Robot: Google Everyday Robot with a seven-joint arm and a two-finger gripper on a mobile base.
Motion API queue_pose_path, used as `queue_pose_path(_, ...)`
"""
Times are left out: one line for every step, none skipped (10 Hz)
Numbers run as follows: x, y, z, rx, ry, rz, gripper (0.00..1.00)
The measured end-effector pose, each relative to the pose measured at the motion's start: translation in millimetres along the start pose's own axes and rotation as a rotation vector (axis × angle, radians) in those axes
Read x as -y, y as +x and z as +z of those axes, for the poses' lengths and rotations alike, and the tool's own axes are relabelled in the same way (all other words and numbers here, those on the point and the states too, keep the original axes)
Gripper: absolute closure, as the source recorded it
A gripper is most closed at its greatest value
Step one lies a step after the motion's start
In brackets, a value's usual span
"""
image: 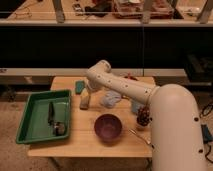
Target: Place eraser in paper cup
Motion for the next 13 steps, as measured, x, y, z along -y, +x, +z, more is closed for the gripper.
queue_pose_path(4,1,3,0.003,-0.001,0.000,0.20)
queue_pose_path(7,2,8,0.011,-0.001,0.006,0.20)
queue_pose_path(10,4,14,0.022,0.003,0.016,0.20)
queue_pose_path(11,2,20,0.035,0.009,0.032,0.20)
queue_pose_path(13,1,25,0.044,0.015,0.046,0.20)
queue_pose_path(16,2,30,0.051,0.021,0.063,0.20)
queue_pose_path(18,2,36,0.056,0.026,0.078,0.20)
queue_pose_path(19,1,39,0.057,0.026,0.085,0.20)
queue_pose_path(18,0,43,0.058,0.020,0.090,0.20)
queue_pose_path(17,-2,49,0.059,0.012,0.094,0.20)
queue_pose_path(17,-2,52,0.059,0.011,0.096,0.20)
queue_pose_path(18,-2,55,0.062,0.010,0.096,0.20)
queue_pose_path(19,-3,59,0.067,0.011,0.096,0.20)
